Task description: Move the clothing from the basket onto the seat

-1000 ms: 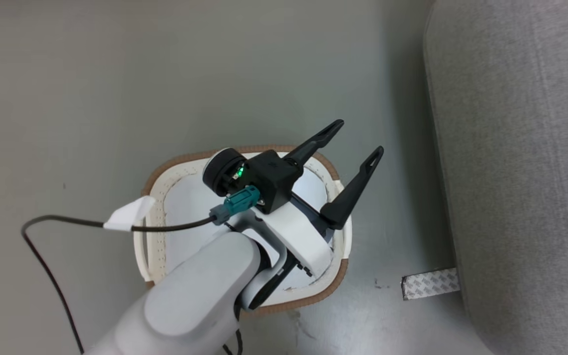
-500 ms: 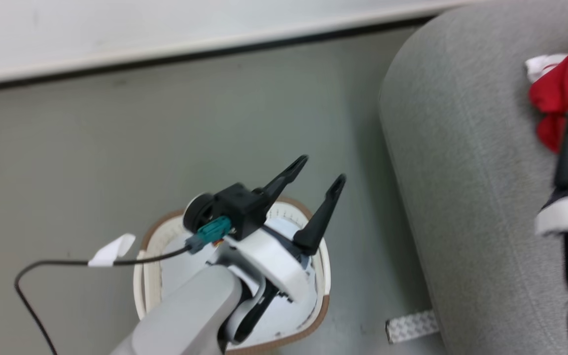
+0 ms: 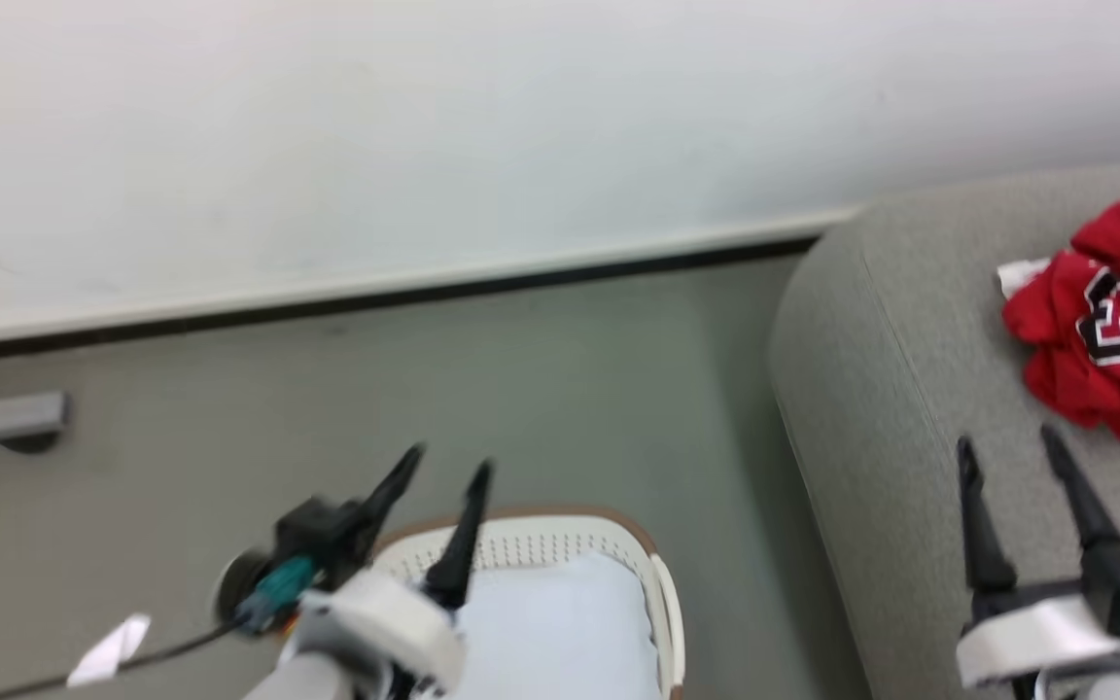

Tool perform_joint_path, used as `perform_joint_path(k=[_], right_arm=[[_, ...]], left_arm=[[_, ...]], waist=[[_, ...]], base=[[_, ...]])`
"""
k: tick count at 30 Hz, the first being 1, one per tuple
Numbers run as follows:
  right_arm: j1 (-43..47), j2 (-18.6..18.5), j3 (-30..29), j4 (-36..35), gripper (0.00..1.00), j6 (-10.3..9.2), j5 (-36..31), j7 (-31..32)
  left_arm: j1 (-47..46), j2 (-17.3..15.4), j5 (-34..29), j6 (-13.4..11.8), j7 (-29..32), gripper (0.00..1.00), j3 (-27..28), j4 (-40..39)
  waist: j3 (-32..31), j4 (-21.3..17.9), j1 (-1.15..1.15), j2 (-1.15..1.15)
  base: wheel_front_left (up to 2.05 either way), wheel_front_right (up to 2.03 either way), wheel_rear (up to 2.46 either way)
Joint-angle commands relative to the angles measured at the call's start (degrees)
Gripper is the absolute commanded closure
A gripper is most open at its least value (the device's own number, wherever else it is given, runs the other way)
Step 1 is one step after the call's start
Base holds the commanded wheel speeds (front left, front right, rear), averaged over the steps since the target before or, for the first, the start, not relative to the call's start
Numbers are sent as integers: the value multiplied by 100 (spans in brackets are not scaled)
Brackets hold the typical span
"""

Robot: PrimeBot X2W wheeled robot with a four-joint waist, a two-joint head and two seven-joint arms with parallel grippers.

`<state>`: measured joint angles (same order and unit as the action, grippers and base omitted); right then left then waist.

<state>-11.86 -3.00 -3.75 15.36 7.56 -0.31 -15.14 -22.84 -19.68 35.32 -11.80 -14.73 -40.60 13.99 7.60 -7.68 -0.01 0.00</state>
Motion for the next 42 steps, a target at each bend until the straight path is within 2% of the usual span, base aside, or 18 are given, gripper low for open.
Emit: perform_joint_path(k=[1,5,9,19,26,42], right_arm=[[179,1,45,-33,0,-15,54,1],[637,4,227,-140,0,-15,223,1],[897,3,408,-157,0,-15,431,1],[1231,5,455,-68,0,-15,543,0],[1222,5,436,15,0,-15,603,0],[1163,4,747,257,0,-15,750,0]], left_arm=[[199,-47,-43,-40,-34,0,68,18],[807,-156,-185,-149,-43,0,503,-90],[1500,-142,-433,-128,-45,0,1061,-331],[2624,418,-1167,71,-47,0,2355,-634],[2996,757,-1564,455,-47,0,2979,-636],[2991,1287,-2227,1050,-46,0,3681,-487]], waist=[[-316,198,1,0],[-577,251,1,0],[-693,179,1,0],[-886,11,1,0],[-976,39,1,0],[-977,157,1,0]], base=[[0,0,0],[0,0,0],[0,0,0],[0,0,0],[0,0,0],[0,0,0]])
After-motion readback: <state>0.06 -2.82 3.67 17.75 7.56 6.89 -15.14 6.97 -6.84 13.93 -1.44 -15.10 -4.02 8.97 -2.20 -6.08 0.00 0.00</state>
